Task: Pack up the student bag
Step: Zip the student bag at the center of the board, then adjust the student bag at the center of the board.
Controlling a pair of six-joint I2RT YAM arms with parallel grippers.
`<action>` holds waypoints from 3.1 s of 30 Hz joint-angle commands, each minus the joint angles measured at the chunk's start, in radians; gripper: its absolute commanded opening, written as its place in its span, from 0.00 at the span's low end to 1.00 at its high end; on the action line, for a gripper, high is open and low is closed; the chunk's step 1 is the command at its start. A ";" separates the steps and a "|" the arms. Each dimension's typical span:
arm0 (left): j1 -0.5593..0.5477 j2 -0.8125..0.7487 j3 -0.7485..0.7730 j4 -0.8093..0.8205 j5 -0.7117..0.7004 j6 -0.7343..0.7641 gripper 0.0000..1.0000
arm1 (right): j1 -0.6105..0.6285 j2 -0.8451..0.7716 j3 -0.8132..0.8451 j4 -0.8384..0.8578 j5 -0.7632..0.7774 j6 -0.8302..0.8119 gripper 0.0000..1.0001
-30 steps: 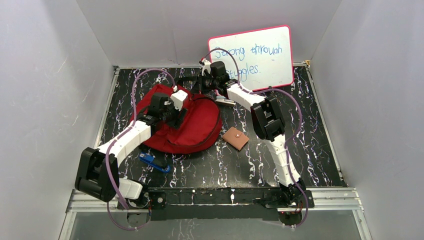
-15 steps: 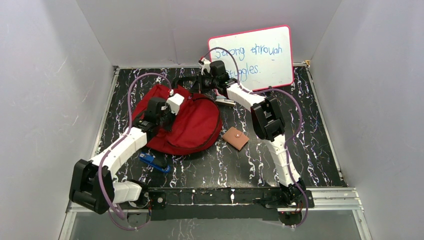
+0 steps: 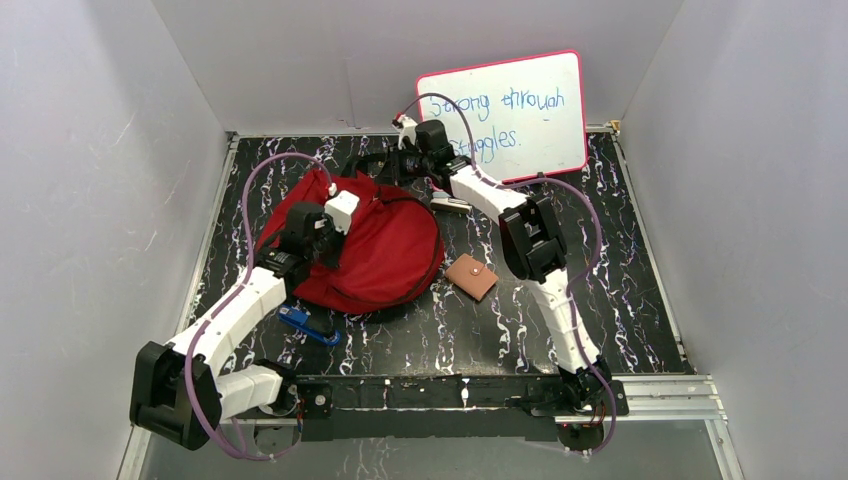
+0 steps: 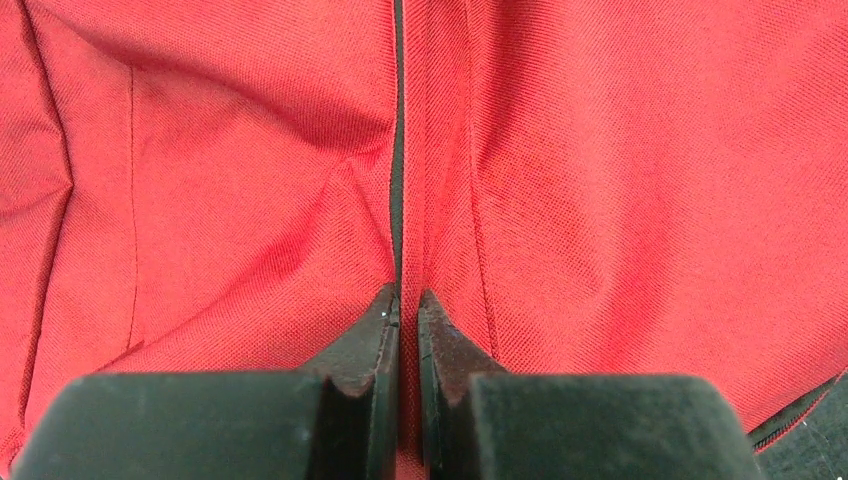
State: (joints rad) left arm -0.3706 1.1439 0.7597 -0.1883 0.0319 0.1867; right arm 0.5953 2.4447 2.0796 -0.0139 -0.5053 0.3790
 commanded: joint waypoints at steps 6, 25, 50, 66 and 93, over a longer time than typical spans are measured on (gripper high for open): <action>-0.005 -0.033 0.093 -0.048 -0.007 -0.044 0.39 | -0.041 -0.302 -0.178 0.042 0.072 -0.067 0.46; -0.602 0.143 0.257 -0.041 -0.274 -0.175 0.57 | -0.227 -0.943 -0.890 -0.122 0.490 -0.022 0.85; -0.728 0.547 0.305 0.005 -0.718 -0.141 0.75 | -0.305 -0.998 -1.015 -0.140 0.399 -0.048 0.88; -0.712 0.428 0.523 -0.099 -0.958 -0.140 0.00 | -0.309 -1.028 -1.043 -0.106 0.287 0.027 0.88; -0.532 0.358 1.345 -0.291 -0.507 -0.266 0.00 | -0.310 -1.136 -1.132 -0.047 0.256 0.107 0.87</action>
State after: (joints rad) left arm -0.8986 1.5936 2.0155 -0.5907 -0.4526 -0.0586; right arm 0.2890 1.3304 0.9497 -0.1036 -0.2527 0.4763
